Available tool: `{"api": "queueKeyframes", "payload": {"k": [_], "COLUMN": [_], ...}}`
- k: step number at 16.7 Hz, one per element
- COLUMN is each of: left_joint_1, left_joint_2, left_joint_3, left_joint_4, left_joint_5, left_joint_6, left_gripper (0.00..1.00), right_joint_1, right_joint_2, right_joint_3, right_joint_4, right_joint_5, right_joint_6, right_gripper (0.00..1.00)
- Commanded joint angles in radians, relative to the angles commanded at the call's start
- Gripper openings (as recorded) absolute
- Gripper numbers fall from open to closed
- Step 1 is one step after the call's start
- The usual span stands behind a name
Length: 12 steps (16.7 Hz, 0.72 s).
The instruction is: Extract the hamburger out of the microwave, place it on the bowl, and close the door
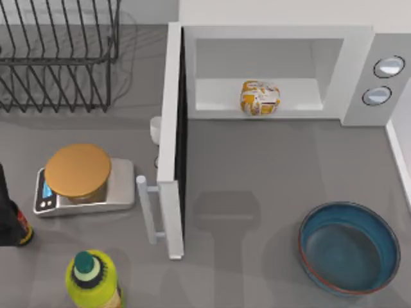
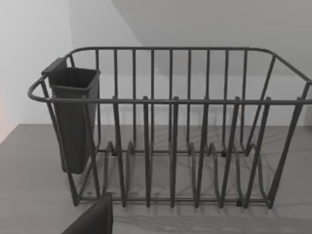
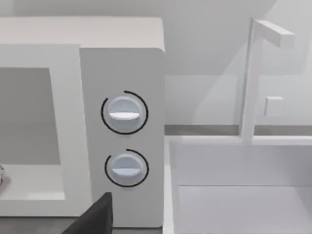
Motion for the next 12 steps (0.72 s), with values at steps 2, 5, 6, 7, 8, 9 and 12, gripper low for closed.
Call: {"api": "queueKeyframes", "payload": {"k": [2,5,6,7,8,9,12], "left_joint_1": [0.000,0.000,0.000,0.000,0.000,0.000,0.000], "left_joint_2": [0.000,0.000,0.000,0.000,0.000,0.000,0.000], "left_joint_3": [0.000,0.000,0.000,0.000,0.000,0.000,0.000], "left_joint_4": [0.000,0.000,0.000,0.000,0.000,0.000,0.000], "left_joint_5": [0.000,0.000,0.000,0.000,0.000,0.000,0.000], "left_joint_6": [0.000,0.000,0.000,0.000,0.000,0.000,0.000], "left_gripper": [1.00,1.00,1.00,1.00,1.00,1.00,1.00], "right_joint_1": [0.000,0.003,0.009,0.018,0.030,0.044,0.101], "right_joint_2": [0.000,0.010,0.029,0.059,0.099,0.149,0.364], "right_joint_3": [0.000,0.006,0.017,0.034,0.056,0.083,0.190], "right_joint_4": [0.000,0.004,0.013,0.027,0.044,0.066,0.151], "right_joint_5": [0.000,0.003,0.009,0.018,0.029,0.043,0.100], "right_joint_6": [0.000,0.001,0.004,0.008,0.013,0.019,0.043], "right_gripper": [1.00,1.00,1.00,1.00,1.00,1.00,1.00]}}
